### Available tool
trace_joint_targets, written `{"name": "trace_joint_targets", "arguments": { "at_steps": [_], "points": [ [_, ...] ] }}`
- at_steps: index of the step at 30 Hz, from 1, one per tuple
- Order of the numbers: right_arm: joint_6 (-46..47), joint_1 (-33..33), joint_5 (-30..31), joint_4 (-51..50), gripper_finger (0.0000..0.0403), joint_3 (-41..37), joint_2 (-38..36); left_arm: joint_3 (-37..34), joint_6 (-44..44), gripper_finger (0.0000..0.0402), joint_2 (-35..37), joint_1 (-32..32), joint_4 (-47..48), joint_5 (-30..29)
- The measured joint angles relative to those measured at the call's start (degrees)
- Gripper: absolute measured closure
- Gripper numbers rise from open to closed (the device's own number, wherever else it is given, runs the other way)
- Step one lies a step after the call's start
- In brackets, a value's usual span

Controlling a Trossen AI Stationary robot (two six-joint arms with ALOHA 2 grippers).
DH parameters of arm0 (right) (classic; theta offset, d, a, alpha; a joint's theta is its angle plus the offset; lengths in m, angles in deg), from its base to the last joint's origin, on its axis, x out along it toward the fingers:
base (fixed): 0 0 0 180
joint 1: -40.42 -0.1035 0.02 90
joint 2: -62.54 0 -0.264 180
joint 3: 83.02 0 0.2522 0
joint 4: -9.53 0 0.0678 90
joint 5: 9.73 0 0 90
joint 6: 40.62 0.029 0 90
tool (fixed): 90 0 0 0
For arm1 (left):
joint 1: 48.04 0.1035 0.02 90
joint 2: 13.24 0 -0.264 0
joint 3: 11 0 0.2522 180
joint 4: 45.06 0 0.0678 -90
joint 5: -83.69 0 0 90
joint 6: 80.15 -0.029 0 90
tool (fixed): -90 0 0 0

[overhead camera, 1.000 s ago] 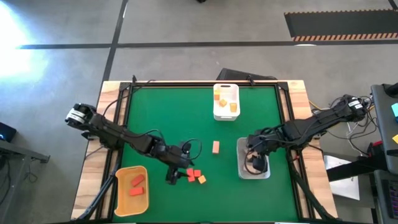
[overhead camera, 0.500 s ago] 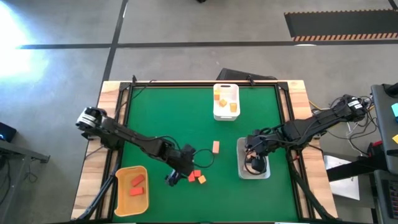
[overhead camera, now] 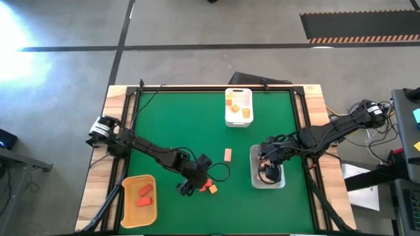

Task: Sort & place blocks by color
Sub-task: Put the orange block into the yellow bin

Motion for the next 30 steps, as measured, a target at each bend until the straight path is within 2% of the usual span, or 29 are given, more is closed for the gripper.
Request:
{"name": "trace_joint_targets", "arguments": {
  "at_steps": [13, 24, 30],
  "points": [
    [0.0, 0.0, 0.42, 0.02, 0.0168, 0.0, 0.0, -1.89, 0.02, 0.0176, 0.02, 0.13, -0.15, 1.18],
    [0.22, 0.0, 0.48, 0.05, 0.0168, 0.0, 0.0, -4.86, 0.31, 0.0176, 0.09, 0.13, -5.71, 1.46],
    [0.24, 0.0, 0.52, 0.13, 0.0168, 0.0, 0.0, -4.95, 3.6, 0.0176, -0.13, 0.13, -5.39, 2.88]
  ]
}}
